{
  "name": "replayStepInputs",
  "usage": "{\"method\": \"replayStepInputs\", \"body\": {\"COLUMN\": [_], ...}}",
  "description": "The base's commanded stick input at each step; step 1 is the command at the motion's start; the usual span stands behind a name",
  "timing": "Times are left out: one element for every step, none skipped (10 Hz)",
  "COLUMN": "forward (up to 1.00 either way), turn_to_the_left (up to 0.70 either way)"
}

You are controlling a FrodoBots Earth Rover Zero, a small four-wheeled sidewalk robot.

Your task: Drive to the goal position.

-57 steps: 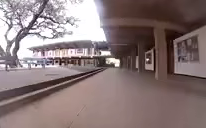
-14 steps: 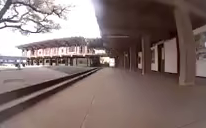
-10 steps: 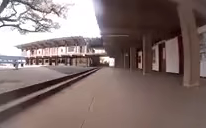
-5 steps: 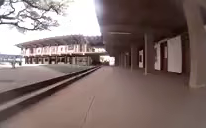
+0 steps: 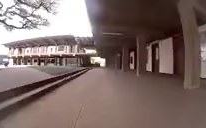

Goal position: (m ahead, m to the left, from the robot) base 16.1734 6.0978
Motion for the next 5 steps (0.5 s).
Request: {"method": "replayStepInputs", "body": {"forward": [0.5,0.5,0.5,0.5,0.5], "turn_to_the_left": [0.0,0.0,0.0,0.0,0.0]}}
